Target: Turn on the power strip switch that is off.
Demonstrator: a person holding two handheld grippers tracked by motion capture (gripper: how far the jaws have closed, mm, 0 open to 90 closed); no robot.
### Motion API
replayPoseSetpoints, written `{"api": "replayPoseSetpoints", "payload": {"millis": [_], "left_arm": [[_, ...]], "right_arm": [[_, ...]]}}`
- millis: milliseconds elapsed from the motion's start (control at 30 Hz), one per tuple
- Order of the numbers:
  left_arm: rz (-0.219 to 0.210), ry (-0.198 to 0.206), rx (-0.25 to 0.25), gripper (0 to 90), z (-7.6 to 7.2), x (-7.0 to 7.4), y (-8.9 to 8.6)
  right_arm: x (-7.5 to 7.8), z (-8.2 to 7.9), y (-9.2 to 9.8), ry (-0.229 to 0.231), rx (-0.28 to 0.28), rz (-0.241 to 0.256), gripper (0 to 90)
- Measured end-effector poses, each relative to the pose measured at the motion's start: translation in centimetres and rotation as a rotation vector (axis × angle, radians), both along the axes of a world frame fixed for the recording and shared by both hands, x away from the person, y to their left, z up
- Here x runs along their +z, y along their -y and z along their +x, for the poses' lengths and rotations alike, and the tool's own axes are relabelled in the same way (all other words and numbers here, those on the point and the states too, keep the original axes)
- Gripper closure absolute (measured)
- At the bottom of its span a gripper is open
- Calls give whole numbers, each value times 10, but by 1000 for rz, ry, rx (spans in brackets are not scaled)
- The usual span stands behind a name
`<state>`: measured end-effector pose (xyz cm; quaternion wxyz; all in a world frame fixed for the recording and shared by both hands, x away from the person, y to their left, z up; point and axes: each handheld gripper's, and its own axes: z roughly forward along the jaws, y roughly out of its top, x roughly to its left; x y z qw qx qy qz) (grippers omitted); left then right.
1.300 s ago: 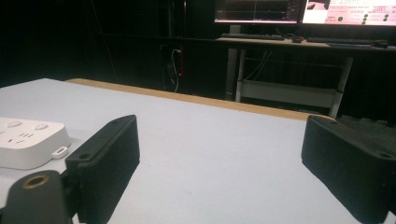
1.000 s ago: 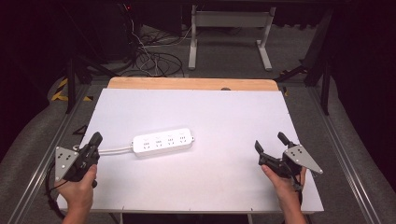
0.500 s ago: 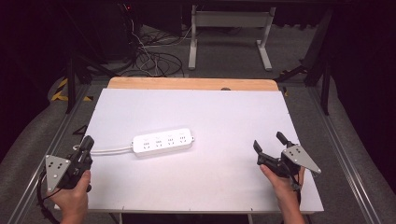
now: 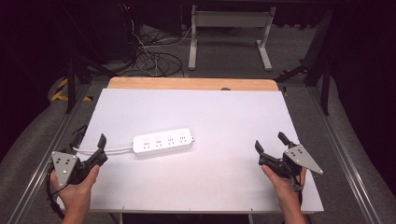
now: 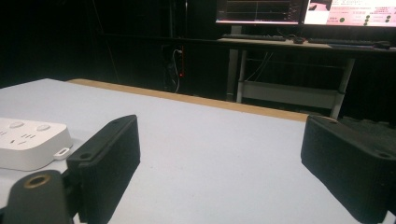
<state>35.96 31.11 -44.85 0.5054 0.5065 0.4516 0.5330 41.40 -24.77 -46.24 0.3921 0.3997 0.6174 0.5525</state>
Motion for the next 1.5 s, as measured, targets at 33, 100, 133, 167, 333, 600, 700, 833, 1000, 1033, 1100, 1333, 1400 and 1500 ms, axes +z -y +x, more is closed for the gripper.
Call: {"api": "replayPoseSetpoints", "payload": {"millis": [33, 100, 133, 167, 333, 600, 700, 833, 1000, 1033, 1100, 1333, 1400, 1500], "left_arm": [[19, 7, 11, 78, 1, -1, 1], [22, 6, 6, 57, 2, -3, 2], [25, 2, 6, 34, 3, -3, 2], [23, -1, 6, 28, 4, -4, 3], [30, -2, 13, 27, 5, -7, 3], [15, -16, 13, 44, 6, -9, 0], [12, -23, 13, 52, 7, -10, -1], [19, -27, 6, 54, 8, -11, 0], [18, -23, 6, 52, 8, -12, 0], [19, -23, 6, 52, 8, -12, -1], [19, -19, 6, 50, 8, -12, -1], [26, -29, -1, 51, 7, -14, -1], [24, -31, -1, 53, 6, -15, -2], [18, -30, 5, 56, 6, -15, -4]], "right_arm": [[0, 0, 0, 0, 2, 1, 123], [0, 0, 0, 0, 0, 1, 123], [0, 0, 0, 0, -1, -1, 123], [0, 0, 1, -2, -1, 3, 123], [0, -1, 1, 0, -1, 4, 123], [1, -1, 1, 0, -2, 4, 123], [1, -2, 1, 1, 0, 4, 123], [1, -2, 2, 3, -5, 4, 123], [1, -2, 3, 1, -9, 6, 123], [1, -2, 3, 2, -6, 5, 123], [1, -2, 2, 2, -4, 6, 123], [2, -2, 3, 7, -4, 6, 123], [2, -2, 2, 4, -7, 6, 123], [2, -2, 0, 4, -1, 5, 123]]}}
